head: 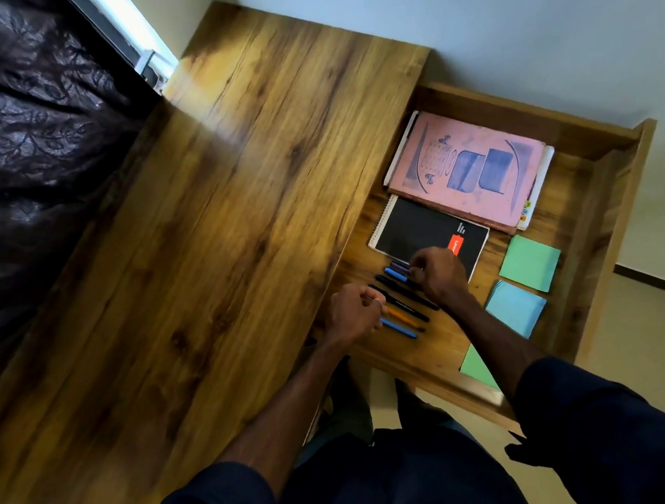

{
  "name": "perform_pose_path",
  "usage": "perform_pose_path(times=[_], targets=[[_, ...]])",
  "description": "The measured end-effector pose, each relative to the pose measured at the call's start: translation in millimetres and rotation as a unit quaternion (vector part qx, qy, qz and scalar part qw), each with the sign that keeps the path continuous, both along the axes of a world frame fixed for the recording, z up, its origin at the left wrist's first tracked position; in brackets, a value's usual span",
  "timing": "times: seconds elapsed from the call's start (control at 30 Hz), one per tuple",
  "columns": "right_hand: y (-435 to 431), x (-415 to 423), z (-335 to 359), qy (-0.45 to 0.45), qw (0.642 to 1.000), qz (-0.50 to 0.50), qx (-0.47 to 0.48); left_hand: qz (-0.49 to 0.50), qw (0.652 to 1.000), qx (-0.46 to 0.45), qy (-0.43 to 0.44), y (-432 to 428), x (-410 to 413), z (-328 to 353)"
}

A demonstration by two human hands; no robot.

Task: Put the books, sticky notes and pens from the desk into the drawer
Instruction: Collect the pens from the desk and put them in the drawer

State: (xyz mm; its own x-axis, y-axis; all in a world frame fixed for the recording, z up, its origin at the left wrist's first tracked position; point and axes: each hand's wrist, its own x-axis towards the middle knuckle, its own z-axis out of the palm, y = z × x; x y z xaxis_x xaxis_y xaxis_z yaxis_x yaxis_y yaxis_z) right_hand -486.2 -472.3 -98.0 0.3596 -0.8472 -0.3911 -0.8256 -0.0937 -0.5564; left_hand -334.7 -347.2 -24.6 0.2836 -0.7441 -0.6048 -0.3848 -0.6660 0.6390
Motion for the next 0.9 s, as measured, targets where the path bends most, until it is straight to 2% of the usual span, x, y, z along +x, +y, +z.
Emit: perform_pose_path(times=[0.3,0.53,0.9], targets=[[-24,-6,55,-0.07,0.996,-0.016,-0.057,0.047,0.998,-0.041,-0.001,-36,-8,38],[-43,-16,105,-0.116,0.983,-0.014,-0.141,0.061,0.994,-0.09,0.01,-61,-20,69],[-4,-60,114,-0.113,0.983,-0.003,-0.145,0.027,0.994,-0.107,-0.013,-28,-60,72]])
